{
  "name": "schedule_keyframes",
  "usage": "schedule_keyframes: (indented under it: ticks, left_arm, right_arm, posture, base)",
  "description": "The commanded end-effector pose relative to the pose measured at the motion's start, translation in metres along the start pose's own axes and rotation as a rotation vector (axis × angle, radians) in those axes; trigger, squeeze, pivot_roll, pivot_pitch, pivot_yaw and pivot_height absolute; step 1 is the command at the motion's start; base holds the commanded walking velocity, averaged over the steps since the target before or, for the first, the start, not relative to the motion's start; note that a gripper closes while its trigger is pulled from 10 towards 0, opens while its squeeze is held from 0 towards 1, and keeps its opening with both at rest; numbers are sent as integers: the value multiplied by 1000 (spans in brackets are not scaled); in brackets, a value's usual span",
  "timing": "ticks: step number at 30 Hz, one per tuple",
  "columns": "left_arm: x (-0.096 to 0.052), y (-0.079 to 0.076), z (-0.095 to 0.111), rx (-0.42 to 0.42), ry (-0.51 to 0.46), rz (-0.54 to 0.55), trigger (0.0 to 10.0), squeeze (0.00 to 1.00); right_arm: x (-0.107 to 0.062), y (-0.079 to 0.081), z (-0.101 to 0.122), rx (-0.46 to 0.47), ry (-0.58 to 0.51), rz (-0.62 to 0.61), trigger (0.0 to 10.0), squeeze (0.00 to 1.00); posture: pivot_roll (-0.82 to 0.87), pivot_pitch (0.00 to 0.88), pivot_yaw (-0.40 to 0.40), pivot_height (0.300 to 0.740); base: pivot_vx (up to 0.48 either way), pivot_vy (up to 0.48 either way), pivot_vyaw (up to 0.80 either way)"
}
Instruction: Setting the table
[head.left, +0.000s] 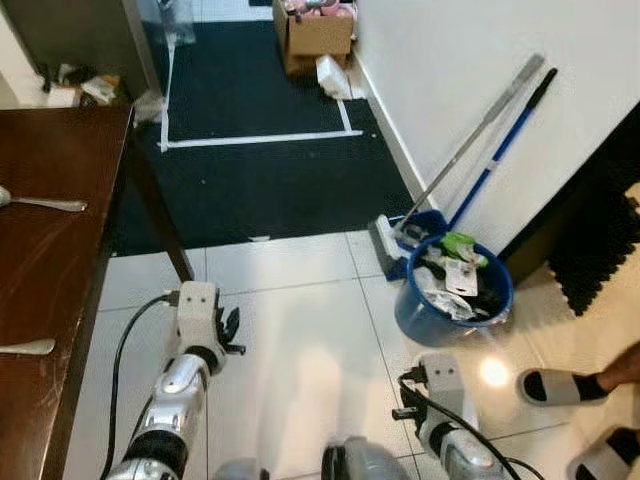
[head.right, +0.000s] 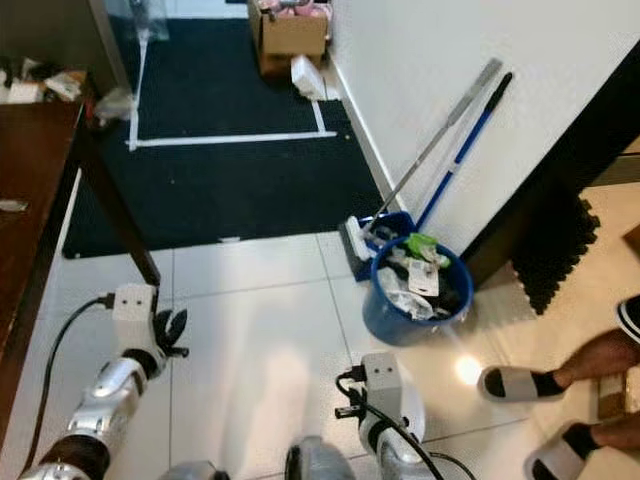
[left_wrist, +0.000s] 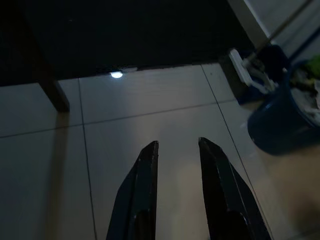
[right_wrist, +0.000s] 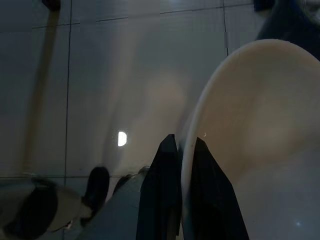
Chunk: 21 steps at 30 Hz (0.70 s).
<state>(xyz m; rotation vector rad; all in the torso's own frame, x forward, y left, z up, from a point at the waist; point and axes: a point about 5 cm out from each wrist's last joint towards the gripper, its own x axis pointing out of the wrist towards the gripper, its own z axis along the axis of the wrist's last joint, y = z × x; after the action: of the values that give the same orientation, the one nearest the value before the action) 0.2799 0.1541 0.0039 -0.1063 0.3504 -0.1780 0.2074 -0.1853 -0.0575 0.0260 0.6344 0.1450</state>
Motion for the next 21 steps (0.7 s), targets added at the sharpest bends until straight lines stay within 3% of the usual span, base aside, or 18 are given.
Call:
schedule_keyframes:
  ticks: [1,21]
  left_arm:
    - [-1,-2,-3,-9,10,-6,10000,0]
    - [-1,-3,-4,-10,16,-13,10000,0]
  right_arm:
    - [-2,-3,-4,2,14,-11,10000,0]
    - [-3,-3,-5,1,18,-14,10000,0]
  posture:
    - [57,76,22,740]
    - [52,78,24,740]
  base:
    - [247,0,0]
    - [245,0,0]
